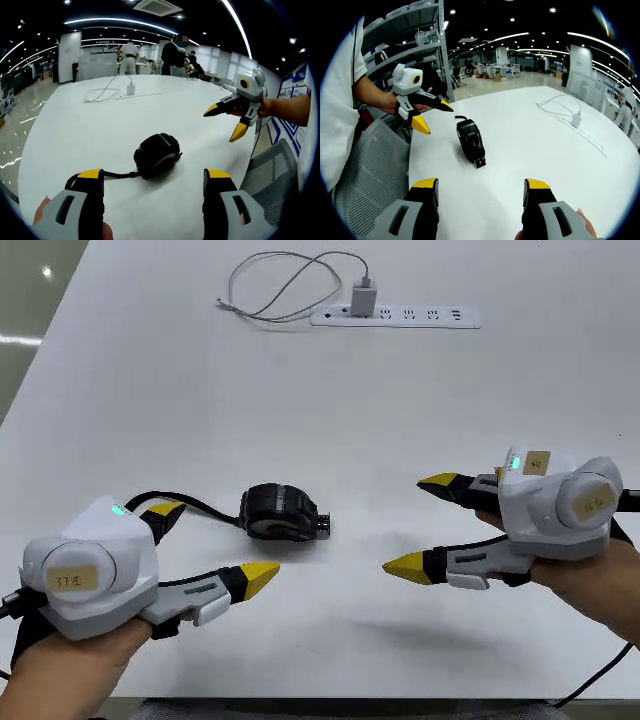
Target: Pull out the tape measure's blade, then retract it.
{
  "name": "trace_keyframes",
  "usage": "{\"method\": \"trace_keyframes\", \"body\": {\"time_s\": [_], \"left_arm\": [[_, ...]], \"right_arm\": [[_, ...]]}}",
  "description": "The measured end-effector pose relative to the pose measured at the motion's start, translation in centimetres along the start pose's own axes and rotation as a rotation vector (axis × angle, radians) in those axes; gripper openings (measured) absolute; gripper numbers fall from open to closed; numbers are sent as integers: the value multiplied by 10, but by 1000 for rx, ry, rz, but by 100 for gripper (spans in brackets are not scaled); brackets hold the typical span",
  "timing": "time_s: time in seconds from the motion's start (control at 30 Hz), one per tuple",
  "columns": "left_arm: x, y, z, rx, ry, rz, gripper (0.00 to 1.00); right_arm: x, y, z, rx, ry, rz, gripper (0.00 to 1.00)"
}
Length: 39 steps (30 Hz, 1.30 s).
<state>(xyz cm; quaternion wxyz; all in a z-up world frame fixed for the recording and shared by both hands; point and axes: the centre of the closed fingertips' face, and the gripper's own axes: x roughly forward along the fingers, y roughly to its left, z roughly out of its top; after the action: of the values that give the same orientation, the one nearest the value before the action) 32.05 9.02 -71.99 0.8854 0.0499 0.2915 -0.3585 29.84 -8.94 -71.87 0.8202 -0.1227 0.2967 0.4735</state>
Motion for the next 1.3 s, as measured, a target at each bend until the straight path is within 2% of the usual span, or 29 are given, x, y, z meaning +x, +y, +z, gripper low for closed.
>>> {"method": "trace_keyframes", "body": {"time_s": [0.17, 0.4, 0.77, 1.1, 1.3], "left_arm": [[-8, -3, -2, 27, -3, -28, 81], [-19, 0, -5, 52, 4, -40, 83], [-31, 2, -11, 89, 11, -62, 87], [-50, 8, -22, 122, 46, -80, 92], [-57, 11, -24, 137, 50, -78, 94]], "right_arm": [[-9, -1, -6, 0, 6, -9, 69], [-23, 0, -6, 18, -11, -32, 72], [-39, 4, -16, 31, -1, -61, 80], [-53, 7, -30, 41, 18, -88, 86], [-59, 11, -37, 47, 24, -98, 91]]}}
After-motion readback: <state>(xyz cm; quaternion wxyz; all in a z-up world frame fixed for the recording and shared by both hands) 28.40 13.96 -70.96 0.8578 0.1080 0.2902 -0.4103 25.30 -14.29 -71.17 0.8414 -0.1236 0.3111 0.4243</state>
